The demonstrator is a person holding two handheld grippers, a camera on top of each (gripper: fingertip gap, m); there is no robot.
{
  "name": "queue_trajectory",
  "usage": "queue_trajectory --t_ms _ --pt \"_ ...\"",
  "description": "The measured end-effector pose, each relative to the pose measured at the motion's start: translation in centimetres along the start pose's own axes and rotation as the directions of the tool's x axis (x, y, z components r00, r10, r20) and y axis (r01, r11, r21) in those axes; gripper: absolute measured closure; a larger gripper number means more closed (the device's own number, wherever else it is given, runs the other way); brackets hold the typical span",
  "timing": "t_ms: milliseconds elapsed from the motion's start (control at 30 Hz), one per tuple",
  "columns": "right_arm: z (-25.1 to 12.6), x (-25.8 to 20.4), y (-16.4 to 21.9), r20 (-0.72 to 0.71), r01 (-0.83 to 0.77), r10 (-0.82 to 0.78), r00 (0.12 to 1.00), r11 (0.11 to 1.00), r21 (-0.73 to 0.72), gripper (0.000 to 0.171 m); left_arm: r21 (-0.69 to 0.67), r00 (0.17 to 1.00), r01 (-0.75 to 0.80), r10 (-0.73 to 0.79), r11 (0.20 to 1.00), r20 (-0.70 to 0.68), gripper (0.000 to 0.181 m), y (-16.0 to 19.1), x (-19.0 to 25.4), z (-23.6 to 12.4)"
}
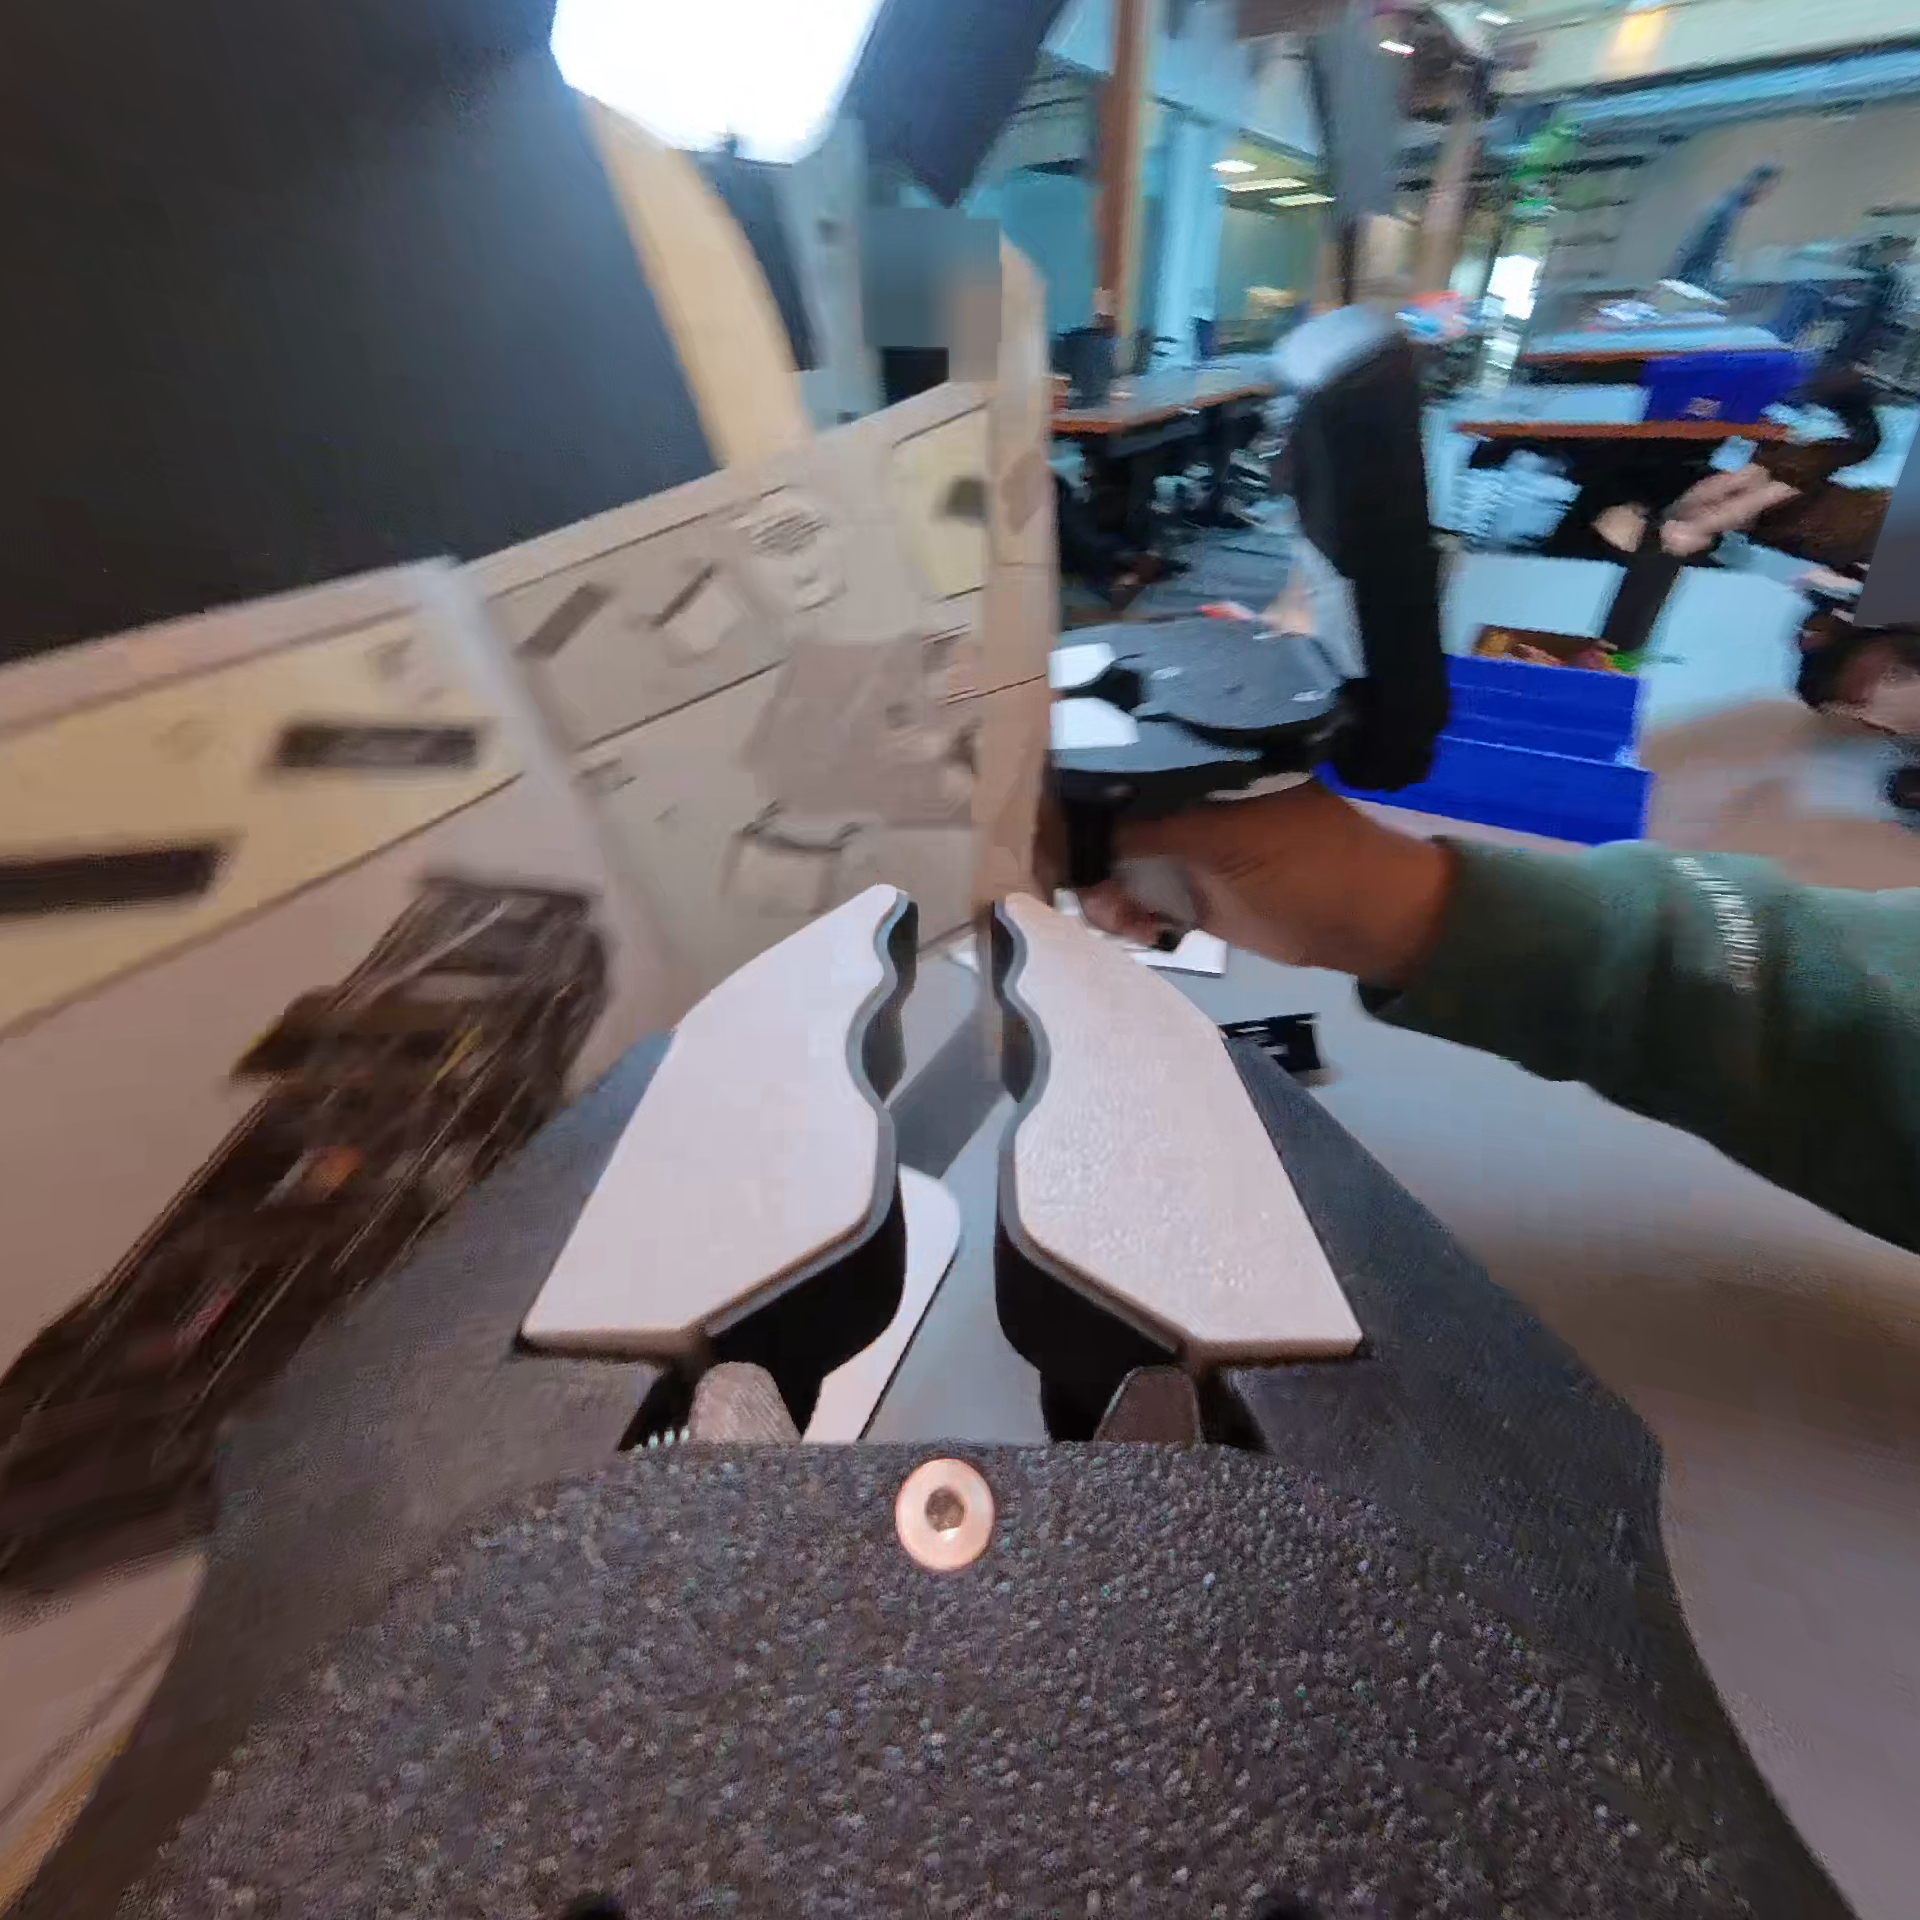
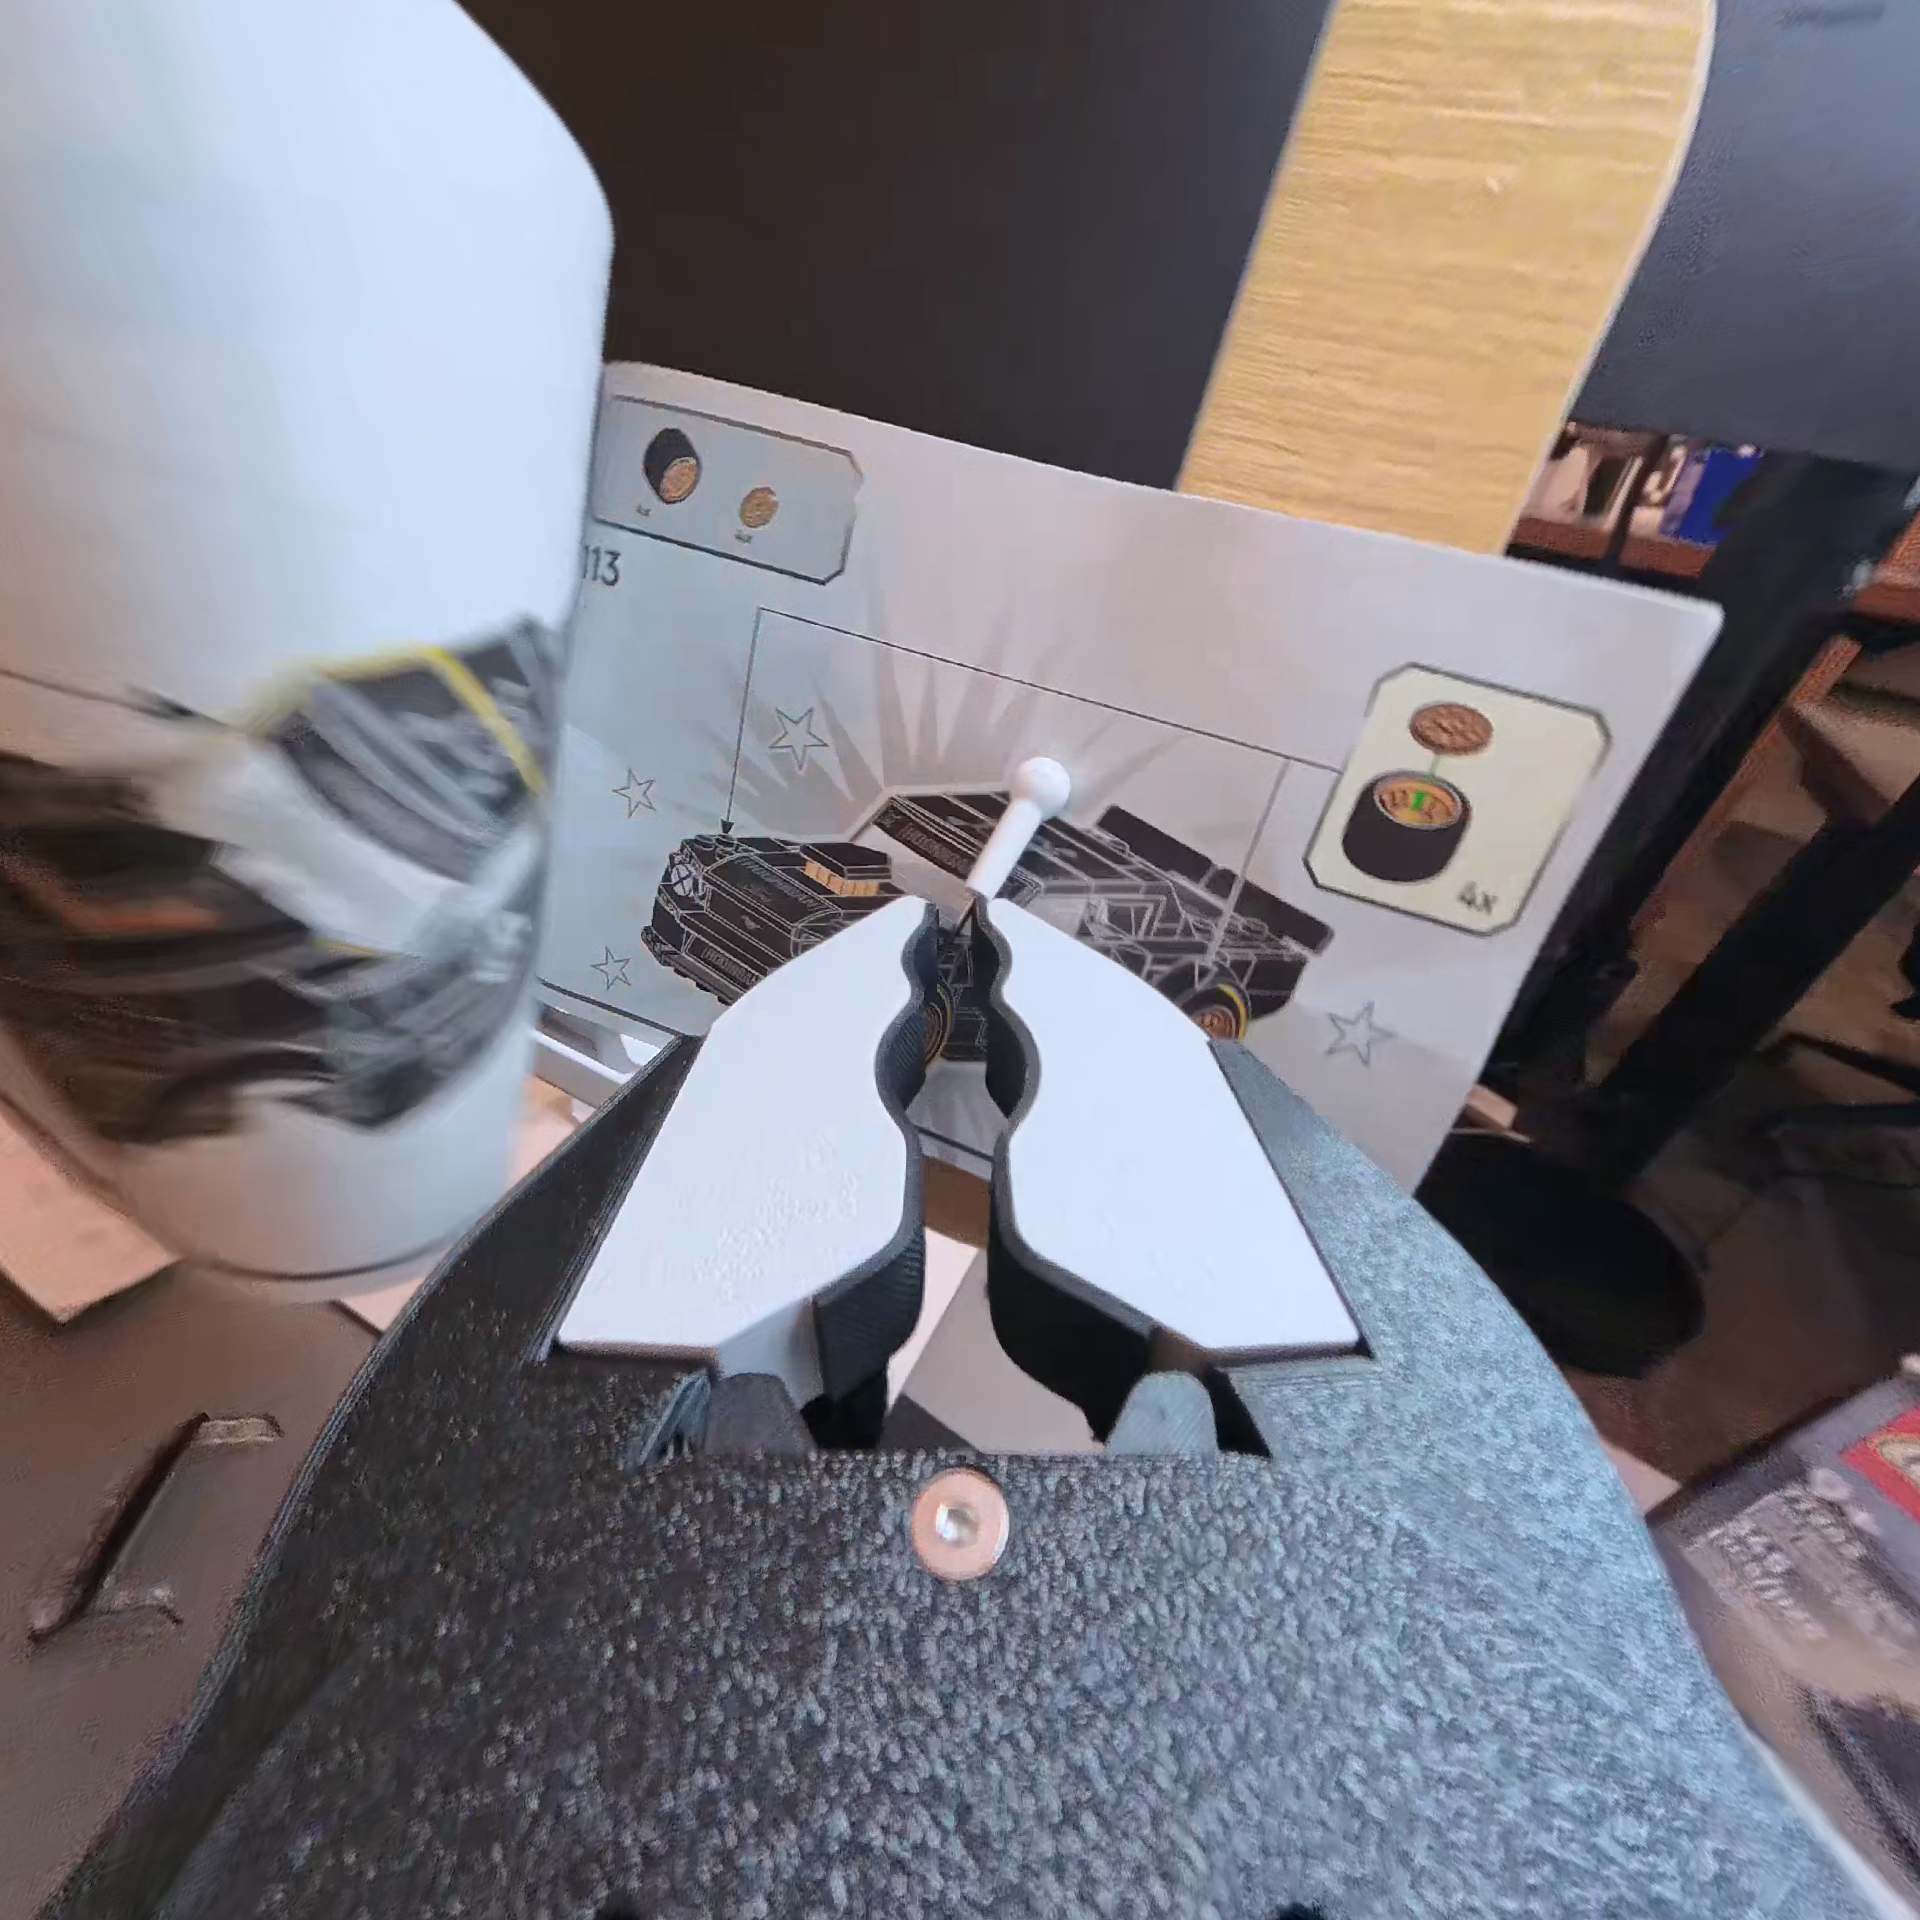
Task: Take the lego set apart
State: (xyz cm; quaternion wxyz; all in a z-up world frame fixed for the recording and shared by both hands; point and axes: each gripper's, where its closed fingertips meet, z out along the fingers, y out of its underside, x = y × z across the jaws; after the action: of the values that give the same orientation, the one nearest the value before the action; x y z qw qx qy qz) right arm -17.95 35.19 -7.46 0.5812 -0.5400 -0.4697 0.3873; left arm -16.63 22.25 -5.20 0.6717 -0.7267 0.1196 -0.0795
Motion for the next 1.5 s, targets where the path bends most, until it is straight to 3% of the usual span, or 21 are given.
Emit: queue_trajectory --t_ms 67,133,233,367,433,533,633,700,900,1000,1100,1200,1500 --pt "-0.3 0.5 0.3 -0.005 -0.094 0.095 0.995 0.995 0.023 0.165 -0.008 0.991 -0.049 0.048 0.999 -0.127 0.162 -1.1 2.4 1.4" --pt "-0.7 1.2 0.9 -0.015 -0.209 0.210 0.978 0.976 0.053 0.165 0.023 0.985 -0.065 0.068 0.998 -0.156 0.163 -2.7 3.1 2.4" --pt "-1.5 2.0 2.2 -0.002 -0.405 0.407 0.913 0.908 0.109 0.164 -0.089 0.994 -0.111 0.109 0.990 -0.031 0.167 -2.1 0.5 4.2" --pt "-2.3 2.4 3.9 0.044 -0.621 0.626 0.779 0.760 0.190 0.164 -0.343 0.931 -0.290 0.346 0.893 0.114 0.167 0.7 -3.3 6.5" --pt "-2.4 2.5 4.7 0.072 -0.704 0.709 0.702 0.675 0.221 0.164 -0.367 0.929 -0.319 0.364 0.874 0.061 0.163 1.3 -2.5 7.9" --pt "-2.4 2.4 5.5 0.123 -0.787 0.788 0.604 0.564 0.250 0.164 -0.340 0.962 -0.271 0.252 0.900 -0.101 0.155 1.6 1.0 9.8" --pt "-2.5 2.3 6.2 0.155 -0.832 0.828 0.538 0.492 0.259 0.164 -0.259 0.973 -0.210 0.174 0.943 -0.154 0.149 0.2 2.7 10.4" --pt "-2.5 2.2 6.6 0.167 -0.847 0.843 0.512 0.463 0.260 0.164 -0.211 0.985 -0.151 0.130 0.966 -0.113 0.150 -0.9 2.2 10.3" --pt "-2.4 1.8 7.6 0.188 -0.884 0.881 0.434 0.377 0.276 0.164 -0.401 0.908 -0.310 0.393 0.862 0.144 0.157 1.1 -3.2 10.4" --pt "-2.3 1.6 8.0 0.206 -0.901 0.896 0.395 0.333 0.279 0.163 -0.370 0.924 -0.316 0.372 0.873 0.088 0.154 0.9 -1.5 11.4" --pt "-2.3 1.3 8.3 0.222 -0.913 0.905 0.363 0.298 0.278 0.162 -0.268 0.989 -0.138 0.145 0.953 0.004 0.149 -0.5 0.6 12.0" --pt "-2.5 1.1 8.6 0.225 -0.915 0.905 0.361 0.297 0.273 0.162 -0.188 0.994 0.014 -0.033 0.982 -0.101 0.146 -1.8 1.7 11.6" --pt "-2.6 0.9 8.6 0.226 -0.906 0.894 0.387 0.322 0.275 0.163 -0.022 0.992 -0.065 0.063 0.998 -0.108 0.145 -5.8 3.1 7.2"
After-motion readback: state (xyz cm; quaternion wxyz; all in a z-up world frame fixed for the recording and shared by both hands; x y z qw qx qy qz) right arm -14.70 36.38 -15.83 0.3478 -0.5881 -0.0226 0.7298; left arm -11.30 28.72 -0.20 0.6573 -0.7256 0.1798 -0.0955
